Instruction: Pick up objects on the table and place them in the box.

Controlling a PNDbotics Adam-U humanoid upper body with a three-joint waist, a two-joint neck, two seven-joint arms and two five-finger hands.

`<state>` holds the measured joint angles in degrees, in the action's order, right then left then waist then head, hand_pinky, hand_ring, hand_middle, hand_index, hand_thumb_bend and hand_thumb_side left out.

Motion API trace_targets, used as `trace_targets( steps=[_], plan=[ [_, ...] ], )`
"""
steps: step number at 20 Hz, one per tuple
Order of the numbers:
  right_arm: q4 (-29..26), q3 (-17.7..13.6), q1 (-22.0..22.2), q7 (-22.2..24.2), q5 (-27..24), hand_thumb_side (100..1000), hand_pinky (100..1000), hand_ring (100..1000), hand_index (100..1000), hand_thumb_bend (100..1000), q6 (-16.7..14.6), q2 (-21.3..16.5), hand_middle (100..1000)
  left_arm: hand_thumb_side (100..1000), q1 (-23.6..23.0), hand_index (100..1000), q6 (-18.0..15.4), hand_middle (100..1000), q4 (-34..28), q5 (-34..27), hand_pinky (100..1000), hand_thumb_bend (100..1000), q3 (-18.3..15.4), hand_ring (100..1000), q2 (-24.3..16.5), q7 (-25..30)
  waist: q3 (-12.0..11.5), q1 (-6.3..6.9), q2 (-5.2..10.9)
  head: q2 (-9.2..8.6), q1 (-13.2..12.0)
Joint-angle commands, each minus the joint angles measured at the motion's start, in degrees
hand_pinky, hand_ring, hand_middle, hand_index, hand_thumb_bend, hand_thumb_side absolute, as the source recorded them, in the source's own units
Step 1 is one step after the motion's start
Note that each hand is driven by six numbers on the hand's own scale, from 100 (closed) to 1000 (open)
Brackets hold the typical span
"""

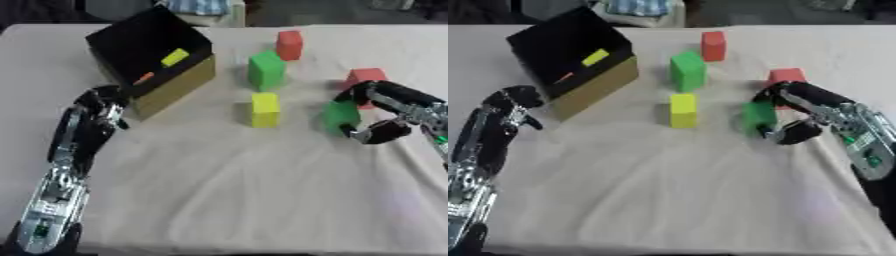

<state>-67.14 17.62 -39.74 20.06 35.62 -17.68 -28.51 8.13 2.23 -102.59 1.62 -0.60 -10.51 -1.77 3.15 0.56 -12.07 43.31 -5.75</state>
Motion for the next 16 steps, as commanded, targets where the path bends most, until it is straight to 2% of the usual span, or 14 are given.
trace_targets(
  steps=[1, 9, 13, 16],
  plan=[
    [-3.1, -1.0, -0.6, -2.6, 0.0, 128, 708, 655, 594, 101, -0.4, -1.9, 433, 594, 0.4, 712, -0.1, 628, -0.8, -0.1, 436, 467, -0.2, 692, -0.8, 0.0, 0.1, -0.92, 1.51, 0.27, -0.1],
    [-13.8, -1.9, -2.4, -3.7, -5.2, 127, 711, 645, 598, 100, 0.8, -4.2, 435, 594, 0.3, 711, -0.2, 627, -0.8, -0.1, 436, 467, -0.2, 691, -0.8, 0.0, 0.3, -1.01, 1.70, 0.43, -0.2],
    [-16.0, -1.6, -6.9, -2.8, -6.8, 119, 711, 645, 602, 100, 1.7, -3.8, 441, 594, 0.3, 711, -0.2, 626, -0.8, -0.1, 436, 466, 0.0, 691, -0.9, 0.2, -0.1, -0.93, 1.80, 0.44, 0.0],
    [-14.2, -1.6, -11.7, -2.4, -5.8, 110, 709, 642, 603, 100, 2.1, -1.8, 442, 593, 0.3, 711, -0.2, 626, -0.8, -0.2, 435, 465, 0.3, 690, -0.8, 0.5, -0.9, -0.83, 1.77, 0.23, 0.4]
  ],
)
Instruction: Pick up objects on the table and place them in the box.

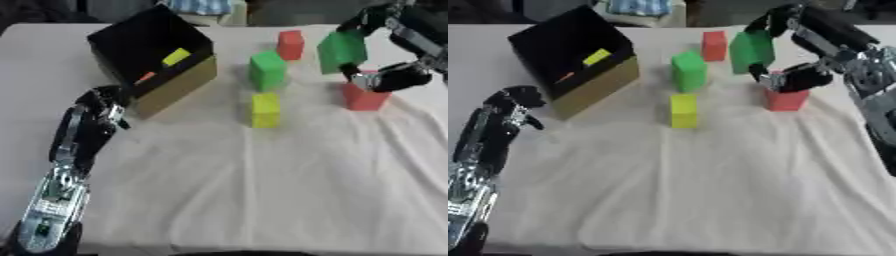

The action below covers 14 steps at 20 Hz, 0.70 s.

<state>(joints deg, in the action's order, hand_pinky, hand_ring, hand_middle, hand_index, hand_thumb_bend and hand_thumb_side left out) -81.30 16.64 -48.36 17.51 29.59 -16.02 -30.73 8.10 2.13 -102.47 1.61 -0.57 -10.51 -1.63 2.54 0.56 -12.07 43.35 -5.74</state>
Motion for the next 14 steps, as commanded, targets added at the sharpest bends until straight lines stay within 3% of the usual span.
trace_targets(
  steps=[1, 8, 14],
  plan=[
    [1.2, -0.7, -4.7, -0.1, 0.8, 107, 708, 641, 602, 100, 0.4, 1.4, 442, 594, 0.4, 711, -0.2, 626, -0.9, -0.2, 435, 465, 0.5, 690, -0.8, 0.5, -0.7, -0.80, 1.74, 0.03, 0.7],
    [15.1, -3.5, -14.2, -3.6, 8.3, 100, 707, 638, 607, 100, 0.2, 9.6, 443, 590, 1.7, 709, -0.5, 622, -1.2, -0.8, 434, 457, 1.9, 687, -0.6, 1.7, -4.8, -0.96, 0.81, -2.54, 3.6],
    [24.3, -6.4, -18.2, -7.5, 14.7, 100, 708, 639, 619, 100, -0.1, 15.1, 451, 590, 3.4, 707, -0.8, 621, -1.3, -1.5, 433, 455, 4.1, 686, -0.3, 3.7, -9.5, -1.15, 0.07, -4.33, 8.0]
  ],
)
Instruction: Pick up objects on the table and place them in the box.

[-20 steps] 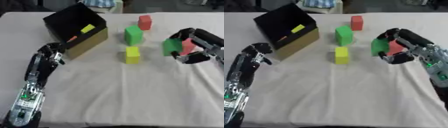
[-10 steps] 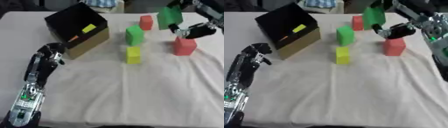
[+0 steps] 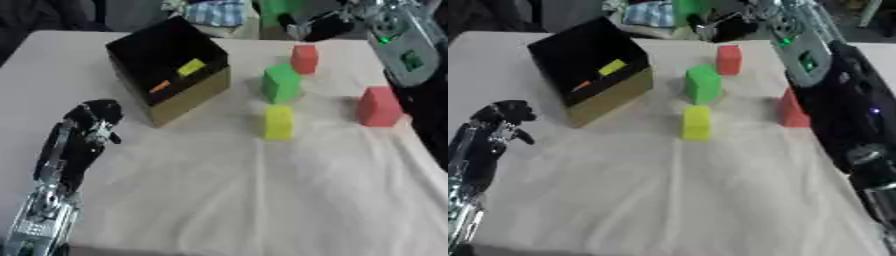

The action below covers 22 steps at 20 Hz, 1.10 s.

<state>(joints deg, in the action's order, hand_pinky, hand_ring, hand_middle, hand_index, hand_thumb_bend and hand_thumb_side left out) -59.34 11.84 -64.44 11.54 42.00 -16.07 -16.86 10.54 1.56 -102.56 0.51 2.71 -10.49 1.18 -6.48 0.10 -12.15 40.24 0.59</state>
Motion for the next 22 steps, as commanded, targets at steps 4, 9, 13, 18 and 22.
trace_targets(
  steps=[4, 9, 13, 18, 22],
  plan=[
    [6.2, -3.2, -3.2, -4.0, 5.4, 117, 711, 647, 638, 100, 0.3, 3.8, 465, 589, 1.8, 707, -0.3, 620, -1.3, -0.9, 432, 453, 1.9, 685, 0.0, 2.2, -3.1, -0.60, -0.23, -2.24, 4.2],
    [9.5, -4.3, -2.8, -9.3, 11.2, 108, 712, 658, 662, 100, 1.0, 6.0, 489, 588, 3.2, 707, -0.4, 618, -1.3, -1.8, 431, 451, 3.3, 684, 0.7, 3.4, -6.4, -0.42, -0.58, -3.12, 7.0],
    [11.5, -5.1, -2.2, -12.8, 16.1, 103, 713, 667, 683, 100, 1.5, 7.0, 513, 587, 4.1, 707, -0.4, 618, -1.3, -2.3, 431, 452, 4.3, 684, 1.4, 4.4, -9.0, -0.26, -0.80, -3.74, 9.2],
    [12.0, -4.1, -1.8, -13.1, 18.8, 273, 736, 737, 836, 100, -0.8, 8.9, 693, 588, 4.5, 707, -0.4, 617, -1.3, -2.6, 430, 453, 4.8, 684, 1.7, 4.9, -10.0, -0.08, -1.13, -4.10, 10.3],
    [11.1, -2.9, -1.5, -10.2, 21.4, 452, 774, 813, 959, 433, -2.8, 10.4, 861, 589, 4.6, 707, -0.4, 617, -1.4, -2.7, 430, 453, 5.0, 684, 1.8, 5.2, -10.2, 0.01, -1.31, -4.05, 10.6]
  ],
)
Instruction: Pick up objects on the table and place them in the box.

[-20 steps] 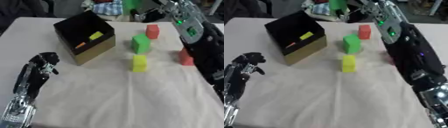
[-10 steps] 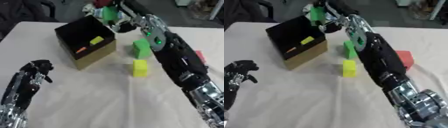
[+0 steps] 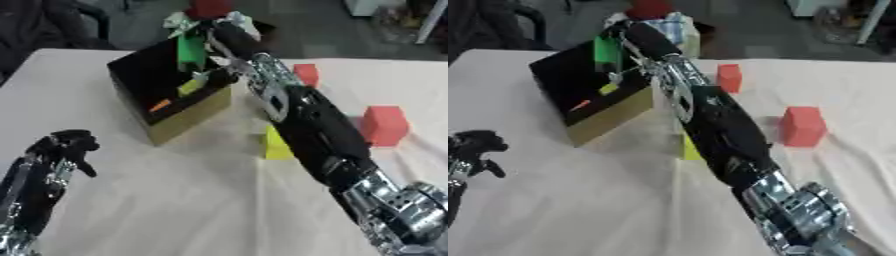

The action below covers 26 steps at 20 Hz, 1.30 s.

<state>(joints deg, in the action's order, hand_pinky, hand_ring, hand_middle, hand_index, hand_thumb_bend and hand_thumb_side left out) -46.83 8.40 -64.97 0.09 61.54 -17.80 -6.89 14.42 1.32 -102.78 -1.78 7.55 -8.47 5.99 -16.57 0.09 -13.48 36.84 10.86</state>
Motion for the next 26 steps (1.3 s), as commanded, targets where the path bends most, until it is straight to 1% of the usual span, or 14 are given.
trace_targets(
  steps=[1, 2, 4, 6, 9, 11, 12, 14, 17, 22, 24, 26],
  plan=[
    [-1.8, 0.8, -0.9, 1.6, 2.9, 462, 778, 821, 964, 459, -1.1, 0.6, 877, 589, 0.7, 707, -0.1, 617, -1.1, -0.4, 430, 454, 0.2, 684, -0.2, 0.4, -0.2, 0.01, 0.00, -0.64, 0.3],
    [-2.2, 0.8, -0.9, 1.7, 3.8, 471, 786, 833, 974, 498, -1.0, 0.7, 904, 589, 0.7, 707, -0.1, 617, -1.1, -0.4, 430, 454, 0.2, 683, -0.2, 0.4, -0.2, 0.00, -0.01, -0.62, 0.3],
    [-3.3, 1.0, -0.7, 0.6, 5.5, 484, 790, 841, 979, 528, -0.2, 0.9, 928, 589, 0.7, 707, -0.1, 616, -1.1, -0.4, 429, 455, 0.2, 683, -0.2, 0.4, 0.0, -0.09, -0.05, -0.59, 0.2],
    [-4.1, 1.1, -0.6, -0.8, 6.0, 481, 789, 838, 977, 514, 0.7, 0.8, 921, 589, 0.7, 707, -0.1, 616, -1.1, -0.4, 429, 456, 0.2, 683, -0.2, 0.4, 0.3, -0.23, -0.12, -0.65, 0.0],
    [-4.4, 1.0, -0.7, -1.3, 3.2, 471, 788, 833, 971, 474, 0.9, 0.1, 898, 589, 0.7, 706, -0.1, 616, -1.1, -0.3, 429, 456, 0.0, 683, -0.2, 0.3, 1.2, -0.44, -0.25, -0.90, -0.4],
    [-4.6, 1.1, -0.9, -0.2, -0.1, 458, 785, 826, 969, 434, 0.8, -0.9, 872, 590, 0.6, 707, -0.1, 616, -1.1, -0.2, 429, 457, -0.2, 683, -0.3, 0.1, 1.9, -0.57, -0.35, -1.14, -0.8],
    [-4.7, 1.1, -1.0, 0.7, -1.9, 433, 787, 827, 971, 386, 1.0, -1.4, 872, 591, 0.6, 707, -0.1, 616, -1.1, -0.1, 429, 458, -0.3, 683, -0.4, 0.0, 2.3, -0.60, -0.39, -1.22, -0.9],
    [-4.9, 1.0, -1.2, 3.0, -5.5, 407, 790, 831, 972, 350, 1.7, -2.9, 876, 593, 0.2, 707, 0.0, 616, -1.0, 0.0, 429, 459, -0.6, 684, -0.5, -0.3, 3.5, -0.62, -0.41, -1.28, -1.3],
    [-5.9, 0.9, -1.4, 6.3, -8.8, 392, 794, 836, 974, 331, 3.3, -5.4, 880, 594, -0.1, 707, 0.0, 617, -0.9, 0.3, 430, 460, -0.9, 684, -0.8, -0.4, 5.2, -0.72, -0.29, -1.34, -1.6],
    [-4.9, -0.5, -1.0, 10.6, -10.7, 402, 798, 842, 978, 333, 6.2, -8.8, 885, 598, -0.6, 708, 0.0, 617, -0.8, 0.6, 430, 460, -1.4, 685, -1.0, -0.6, 7.1, -0.87, -0.10, -1.25, -2.1],
    [-3.6, -1.3, -0.6, 11.7, -10.4, 402, 814, 863, 979, 335, 7.4, -9.7, 900, 600, -0.7, 708, 0.1, 617, -0.8, 0.7, 430, 460, -1.5, 685, -1.0, -0.7, 7.6, -0.91, -0.10, -1.29, -2.3],
    [-2.1, -2.1, -0.2, 11.7, -9.0, 401, 825, 880, 979, 339, 8.8, -10.3, 908, 601, -0.8, 708, 0.1, 617, -0.8, 0.8, 430, 460, -1.6, 685, -1.0, -0.8, 7.9, -0.92, -0.17, -1.39, -2.4]
  ],
)
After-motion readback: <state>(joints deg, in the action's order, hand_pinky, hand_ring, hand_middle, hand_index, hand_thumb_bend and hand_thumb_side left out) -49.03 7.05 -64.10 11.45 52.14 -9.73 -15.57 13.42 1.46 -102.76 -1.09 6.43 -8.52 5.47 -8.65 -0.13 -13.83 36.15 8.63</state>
